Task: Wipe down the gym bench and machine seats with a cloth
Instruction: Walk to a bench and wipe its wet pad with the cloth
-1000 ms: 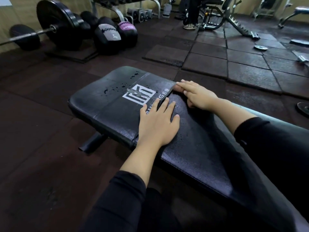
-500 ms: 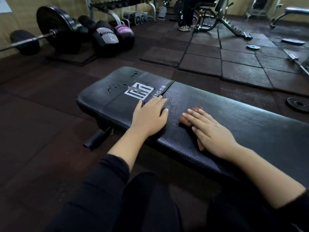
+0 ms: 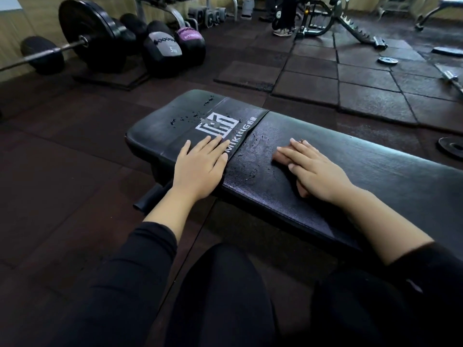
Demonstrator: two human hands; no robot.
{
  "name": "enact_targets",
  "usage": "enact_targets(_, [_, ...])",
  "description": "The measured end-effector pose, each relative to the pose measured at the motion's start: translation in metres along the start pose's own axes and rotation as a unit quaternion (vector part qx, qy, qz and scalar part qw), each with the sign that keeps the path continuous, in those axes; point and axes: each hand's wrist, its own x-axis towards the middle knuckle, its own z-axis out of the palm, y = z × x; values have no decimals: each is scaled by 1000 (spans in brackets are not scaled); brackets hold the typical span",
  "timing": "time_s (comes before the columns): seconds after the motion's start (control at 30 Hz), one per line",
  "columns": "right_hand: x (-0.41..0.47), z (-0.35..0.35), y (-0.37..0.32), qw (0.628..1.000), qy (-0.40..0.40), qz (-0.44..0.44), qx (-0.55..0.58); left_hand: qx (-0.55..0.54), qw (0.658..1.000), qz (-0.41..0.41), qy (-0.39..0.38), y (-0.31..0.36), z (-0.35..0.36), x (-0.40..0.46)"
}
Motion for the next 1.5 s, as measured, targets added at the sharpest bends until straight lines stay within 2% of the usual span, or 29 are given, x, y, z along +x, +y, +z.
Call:
enact_targets(0.1, [21,13,-32,999,4,-26,-28,-7,1000,5,7,-2,0,0])
enact_targets(0.23, [1,37,-64,986,4,-154,-59,-27,1000,9,8,-4,0,0])
enact_targets(0.4, [-51,17,-24,961,-37,-265,-76,-11,1000,12,12,-5,1,1])
enact_targets(0.5, [-47,-5,11,969,-69,-234,-22,-10,1000,11,7,-4,1,0])
enact_targets(0.57, [-28,-7,21,982,-53,-181,-10,-9,1000,12,10,-4,1,0])
enact_targets(0.7, [12,17,-15,992,-13,-121,-42,-11,1000,20,13,-7,3,0])
enact_targets(0.83, [-8,38,-58,977,4,-202,-67,-38,999,33,1,-10,1,2])
enact_targets(0.93, [-38,26,-37,959,-29,-275,-71,-32,999,31,-4,-11,1,5])
enact_targets(1.0, [-43,10,-12,954,-56,-291,-48,-26,999,30,-2,-11,2,5])
enact_targets(1.13, [-11,-4,18,979,-45,-200,-2,-25,999,29,6,-9,1,4])
enact_targets(1.2, [14,5,9,989,-23,-143,-17,-31,999,25,10,-8,1,4])
enact_targets(1.27, [31,18,-19,991,-21,-127,-41,-39,999,25,13,-8,1,4])
enact_targets(1.37, [23,35,-56,978,-27,-200,-56,-51,998,33,10,-9,1,4])
enact_targets(1.5, [-17,24,-44,938,-62,-334,-68,-55,998,30,9,-10,1,4])
